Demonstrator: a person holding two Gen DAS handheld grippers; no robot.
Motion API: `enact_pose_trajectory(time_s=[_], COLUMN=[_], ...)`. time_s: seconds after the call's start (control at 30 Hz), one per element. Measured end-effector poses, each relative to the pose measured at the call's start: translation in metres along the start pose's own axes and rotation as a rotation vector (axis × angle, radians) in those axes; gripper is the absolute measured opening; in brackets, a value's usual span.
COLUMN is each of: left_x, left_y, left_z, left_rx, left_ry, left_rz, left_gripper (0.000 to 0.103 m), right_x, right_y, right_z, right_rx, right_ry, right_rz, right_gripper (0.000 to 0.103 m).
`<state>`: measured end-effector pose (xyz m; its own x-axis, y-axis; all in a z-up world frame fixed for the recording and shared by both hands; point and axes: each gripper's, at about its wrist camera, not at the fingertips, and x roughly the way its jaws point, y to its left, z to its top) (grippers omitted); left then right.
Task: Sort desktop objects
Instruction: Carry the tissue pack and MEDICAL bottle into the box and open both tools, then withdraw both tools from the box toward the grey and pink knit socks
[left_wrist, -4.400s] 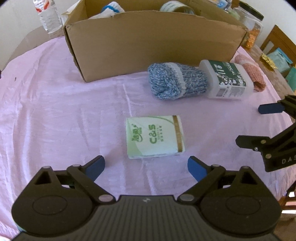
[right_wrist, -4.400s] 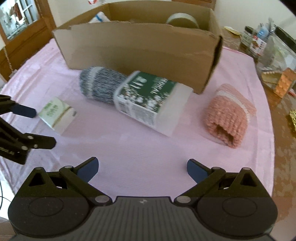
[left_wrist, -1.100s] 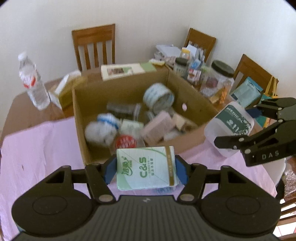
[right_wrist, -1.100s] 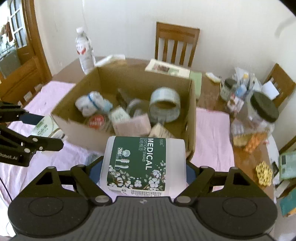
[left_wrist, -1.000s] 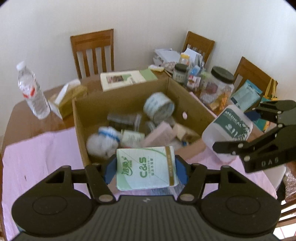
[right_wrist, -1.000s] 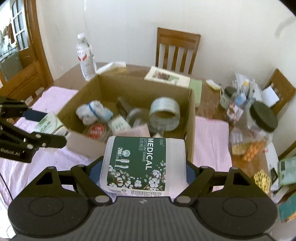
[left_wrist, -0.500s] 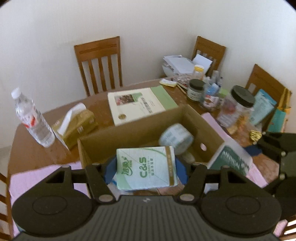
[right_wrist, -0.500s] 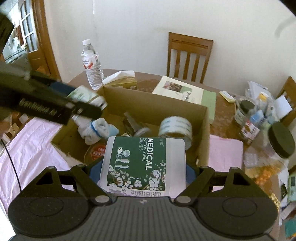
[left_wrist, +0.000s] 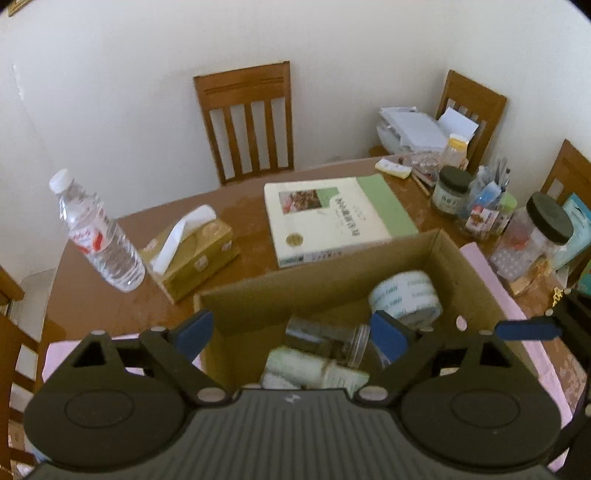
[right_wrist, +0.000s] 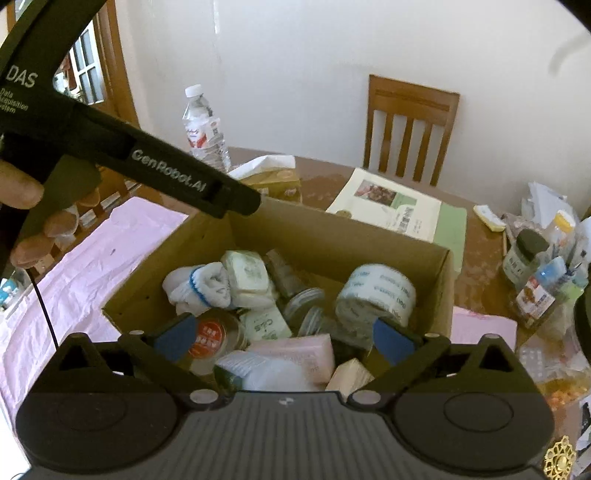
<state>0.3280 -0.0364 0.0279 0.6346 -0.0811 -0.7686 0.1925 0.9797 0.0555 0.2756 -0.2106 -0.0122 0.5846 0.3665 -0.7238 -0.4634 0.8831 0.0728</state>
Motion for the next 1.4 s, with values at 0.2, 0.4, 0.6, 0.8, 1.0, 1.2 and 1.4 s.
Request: enact_pose_trajectory(time_s=[0.2, 0.4, 0.6, 0.8, 1.0, 1.2, 1.4], left_x=[-0.015, -0.038, -0.058, -0.072, -0.080, -0.082, -0.079], left_y=[0.000, -0.005, -0.010, -0.024, -0.037, -0.049, -0.064], left_z=[-0.014, -0.029, -0.049, -0.074, -0.101, -0.130, -0.158], left_rx=[-0.015, -0.034, -0.050, -0.047, -0.053, -0.067, -0.040], left_ry=[0.020, 0.013, 0.015, 0.022, 0.025, 0.019, 0.013], left_rz=[0.029, 0.058, 0.078, 0.103, 0.098, 0.089, 0.075], left_gripper=[0.092, 0.092, 0.092, 0.092, 0.092, 0.092, 0.092], right_x=[-0.001, -0.006, -0.020, -0.035, -0.048, -0.056, -0.063], right_y=[-0.004, 0.000, 0.012, 0.024, 0.028, 0.029, 0.031], right_z=[-0.005, -0.015, -0.026, -0.041, -0.062, -0.086, -0.115], right_rx=[0.014, 0.012, -0.019, -0.054, -0.067, -0.058, -0.071], right_ry=[0.023, 0.041, 0.042, 0.045, 0.052, 0.050, 0.050], right_rz=[0.032, 0.063, 0.085, 0.100, 0.095, 0.075, 0.029], right_gripper=[0.103, 0.103, 0.103, 0.103, 0.103, 0.103, 0.103])
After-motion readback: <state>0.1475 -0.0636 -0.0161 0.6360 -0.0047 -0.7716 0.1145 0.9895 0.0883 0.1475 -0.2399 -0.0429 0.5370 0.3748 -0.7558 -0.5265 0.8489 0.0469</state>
